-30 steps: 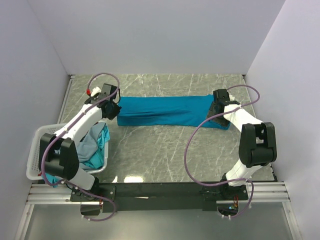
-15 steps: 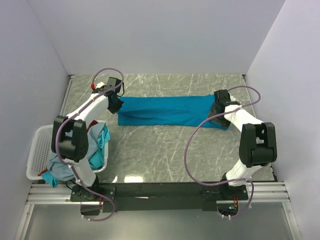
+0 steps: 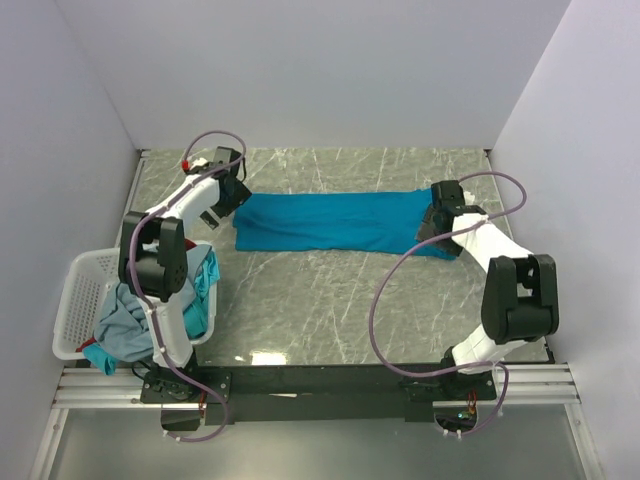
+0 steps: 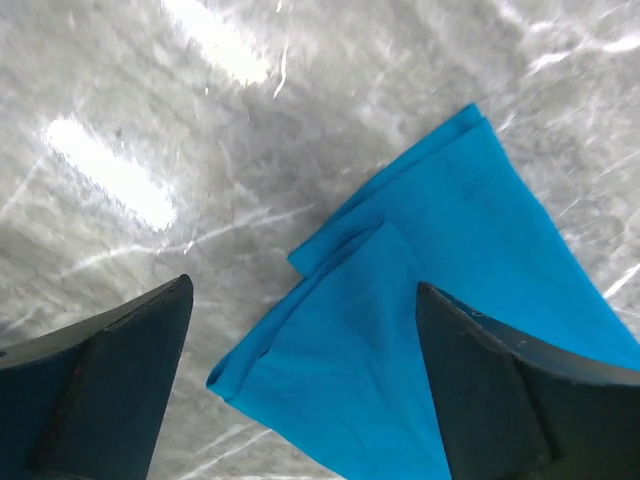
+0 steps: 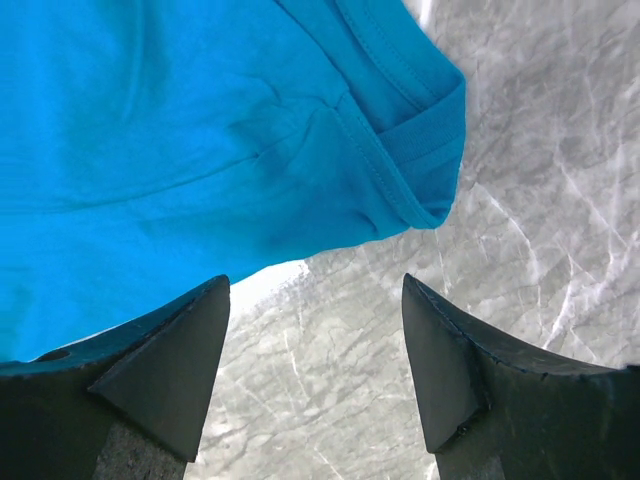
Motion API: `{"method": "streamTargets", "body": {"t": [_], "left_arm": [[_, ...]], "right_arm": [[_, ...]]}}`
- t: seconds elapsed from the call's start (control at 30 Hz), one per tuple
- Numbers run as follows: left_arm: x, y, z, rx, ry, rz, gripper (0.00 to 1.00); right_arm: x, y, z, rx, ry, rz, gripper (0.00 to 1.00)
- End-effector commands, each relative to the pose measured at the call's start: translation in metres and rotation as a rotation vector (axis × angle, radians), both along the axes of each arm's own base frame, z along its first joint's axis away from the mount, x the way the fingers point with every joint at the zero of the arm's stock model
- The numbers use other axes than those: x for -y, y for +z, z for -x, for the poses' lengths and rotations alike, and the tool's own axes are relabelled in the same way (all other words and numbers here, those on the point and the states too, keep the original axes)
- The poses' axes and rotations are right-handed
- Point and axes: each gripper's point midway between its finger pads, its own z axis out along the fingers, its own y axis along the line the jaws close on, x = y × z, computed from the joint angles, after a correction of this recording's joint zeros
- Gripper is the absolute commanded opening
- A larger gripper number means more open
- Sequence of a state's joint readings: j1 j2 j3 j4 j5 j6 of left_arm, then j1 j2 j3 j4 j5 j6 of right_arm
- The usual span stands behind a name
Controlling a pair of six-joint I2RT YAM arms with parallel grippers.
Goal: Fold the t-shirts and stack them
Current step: Fold the tshirt
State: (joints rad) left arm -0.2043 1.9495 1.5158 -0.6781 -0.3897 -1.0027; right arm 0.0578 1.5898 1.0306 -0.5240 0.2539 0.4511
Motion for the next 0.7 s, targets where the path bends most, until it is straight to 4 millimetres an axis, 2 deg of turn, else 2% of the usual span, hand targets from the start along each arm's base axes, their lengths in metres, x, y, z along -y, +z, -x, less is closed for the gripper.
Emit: {"method": "streamTargets", "body": {"t": [0.0,0.07,0.13,0.23,0.27,0.4,0.47,0.5,0.57,0.63,0.67], "left_arm": [[-0.003,0.038,-0.023,0.094,-0.020,-0.021,0.99],[0.003,0.054,-0.029,0.141,-0.045,-0.005,0.99],[0.018,0.069,-0.031,0.182,-0.107,0.029,0.99],[0.054,0.083,-0.040,0.252,-0.234,0.059,0.99],[0.074,0.088,-0.045,0.282,-0.285,0.072,0.99],[0.106,0.058,-0.056,0.221,-0.382,0.092,0.99],[0.112,0.043,-0.059,0.185,-0.400,0.094,0.99],[0.115,0.030,-0.062,0.158,-0.410,0.094,0.99],[0.119,0.017,-0.060,0.125,-0.428,0.104,0.99],[0.120,0.003,-0.055,0.091,-0.439,0.103,1.00],[0.118,-0.009,-0.046,0.060,-0.440,0.090,0.99]], "right_arm": [[0.006,0.030,-0.009,0.109,-0.011,0.011,0.76],[0.004,0.036,-0.011,0.131,-0.005,-0.001,0.76],[-0.001,0.044,-0.014,0.164,0.011,-0.027,0.76],[-0.020,0.048,-0.022,0.194,0.073,-0.115,0.77],[-0.031,0.047,-0.025,0.195,0.102,-0.164,0.77],[-0.049,0.040,-0.036,0.187,0.139,-0.258,0.77],[-0.057,0.038,-0.043,0.183,0.154,-0.293,0.77],[-0.058,0.028,-0.047,0.158,0.152,-0.299,0.77],[-0.058,0.017,-0.054,0.114,0.143,-0.299,0.77],[-0.062,0.015,-0.064,0.105,0.152,-0.308,0.78],[-0.064,0.002,-0.065,0.073,0.150,-0.321,0.79]]}}
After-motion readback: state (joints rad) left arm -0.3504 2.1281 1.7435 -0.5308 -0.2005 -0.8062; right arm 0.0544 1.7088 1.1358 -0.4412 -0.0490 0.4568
